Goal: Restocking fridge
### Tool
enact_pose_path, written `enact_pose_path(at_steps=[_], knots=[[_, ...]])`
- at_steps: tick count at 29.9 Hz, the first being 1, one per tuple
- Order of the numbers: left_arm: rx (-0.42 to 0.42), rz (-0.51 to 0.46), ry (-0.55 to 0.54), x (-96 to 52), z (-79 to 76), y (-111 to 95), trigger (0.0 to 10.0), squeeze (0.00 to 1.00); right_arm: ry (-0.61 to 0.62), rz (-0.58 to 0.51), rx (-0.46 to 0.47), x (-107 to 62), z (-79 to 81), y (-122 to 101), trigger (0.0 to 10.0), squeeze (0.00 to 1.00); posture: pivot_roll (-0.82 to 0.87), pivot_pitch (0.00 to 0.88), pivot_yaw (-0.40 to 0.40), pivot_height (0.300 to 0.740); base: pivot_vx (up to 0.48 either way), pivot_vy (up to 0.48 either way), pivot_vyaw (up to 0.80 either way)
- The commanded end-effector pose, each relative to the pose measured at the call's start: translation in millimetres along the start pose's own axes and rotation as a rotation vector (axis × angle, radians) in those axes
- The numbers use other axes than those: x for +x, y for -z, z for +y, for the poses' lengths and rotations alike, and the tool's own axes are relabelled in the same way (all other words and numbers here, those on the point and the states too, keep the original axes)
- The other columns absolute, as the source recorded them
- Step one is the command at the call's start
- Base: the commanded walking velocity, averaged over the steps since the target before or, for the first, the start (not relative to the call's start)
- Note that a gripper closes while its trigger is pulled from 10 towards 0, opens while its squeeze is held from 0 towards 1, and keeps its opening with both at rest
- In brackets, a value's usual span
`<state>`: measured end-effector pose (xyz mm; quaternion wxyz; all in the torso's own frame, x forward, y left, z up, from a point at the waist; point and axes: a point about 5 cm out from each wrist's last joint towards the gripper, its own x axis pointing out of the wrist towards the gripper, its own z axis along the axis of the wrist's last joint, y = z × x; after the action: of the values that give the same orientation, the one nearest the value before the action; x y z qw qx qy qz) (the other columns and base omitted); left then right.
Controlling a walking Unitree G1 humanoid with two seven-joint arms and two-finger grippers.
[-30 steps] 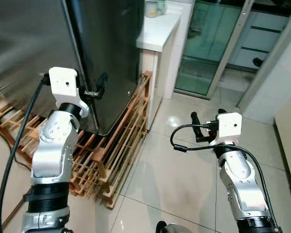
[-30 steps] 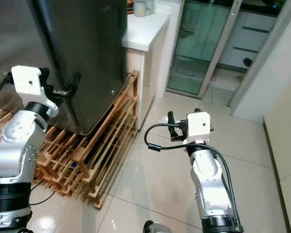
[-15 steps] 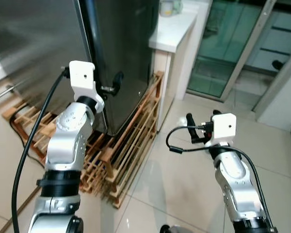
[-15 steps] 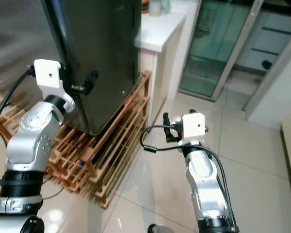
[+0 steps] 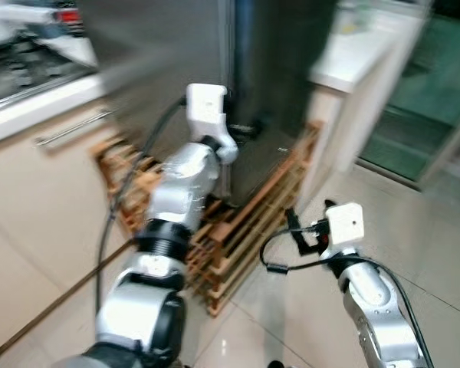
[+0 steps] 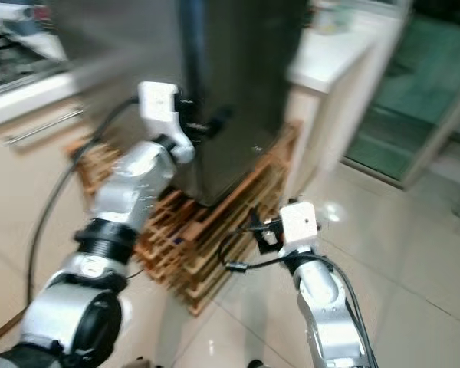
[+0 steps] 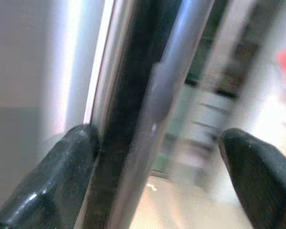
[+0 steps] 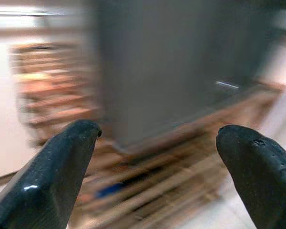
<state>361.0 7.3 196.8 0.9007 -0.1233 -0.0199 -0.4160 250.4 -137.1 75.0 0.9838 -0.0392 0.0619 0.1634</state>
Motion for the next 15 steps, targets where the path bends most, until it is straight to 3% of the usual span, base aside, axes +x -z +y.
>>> enact_pose_path(at_steps=[1,3,4,5,9,11,12,13,14,15], knots=[[-0.020,-0.110,0.349,48.3,-96.7,-27.5,10.0,0.00,-0.008,0.014,0.002,-1.9,-0.2,1.5,10.0,0.00,-0.13,0.000,0.023,0.740,0.000,0.000,0.00],[-0.078,-0.122,0.588,50.1,-140.5,-29.3,10.0,0.00,-0.007,0.015,-0.003,-1.5,1.6,2.3,10.0,0.00,-0.17,0.000,0.064,0.740,0.000,0.000,0.00],[-0.110,-0.140,0.678,46.5,-152.6,-33.3,10.0,0.00,0.010,0.011,0.001,-1.6,0.6,1.7,10.0,0.00,-0.18,0.000,0.068,0.740,0.000,0.000,0.00],[-0.131,-0.162,0.741,42.9,-159.7,-38.1,10.0,0.00,0.026,0.008,0.008,-2.1,-0.4,1.1,10.0,0.00,-0.19,0.000,0.068,0.740,0.000,0.000,0.00],[-0.137,-0.190,0.775,37.4,-158.3,-44.6,10.0,0.00,0.040,0.006,0.020,-4.4,-1.3,0.4,10.0,0.00,-0.18,0.000,0.053,0.740,0.000,0.000,0.00],[-0.111,-0.171,0.664,25.1,-116.4,-35.0,10.0,0.00,0.032,0.015,0.018,-6.2,2.2,1.8,10.0,0.00,-0.16,0.000,0.042,0.740,0.000,0.000,0.00],[-0.088,-0.142,0.523,7.0,-73.9,-24.8,10.0,0.00,0.033,0.019,0.016,-6.7,3.0,2.6,10.0,0.00,-0.14,0.000,0.033,0.740,0.000,0.000,0.00],[-0.088,-0.142,0.523,7.0,-73.9,-24.8,10.0,0.00,0.033,0.019,0.016,-6.7,3.0,2.6,10.0,0.00,-0.14,0.000,0.033,0.740,0.000,0.000,0.00],[-0.081,-0.132,0.465,-1.1,-58.4,-21.9,10.0,0.00,0.037,0.021,0.016,-6.8,2.1,2.8,10.0,0.00,-0.14,0.000,0.030,0.740,0.000,0.000,0.00],[-0.065,-0.122,0.371,-16.7,-32.6,-20.1,10.0,0.00,0.052,0.020,0.016,-6.2,-1.2,3.0,10.0,0.00,-0.12,0.000,0.024,0.740,0.000,0.000,0.00]])
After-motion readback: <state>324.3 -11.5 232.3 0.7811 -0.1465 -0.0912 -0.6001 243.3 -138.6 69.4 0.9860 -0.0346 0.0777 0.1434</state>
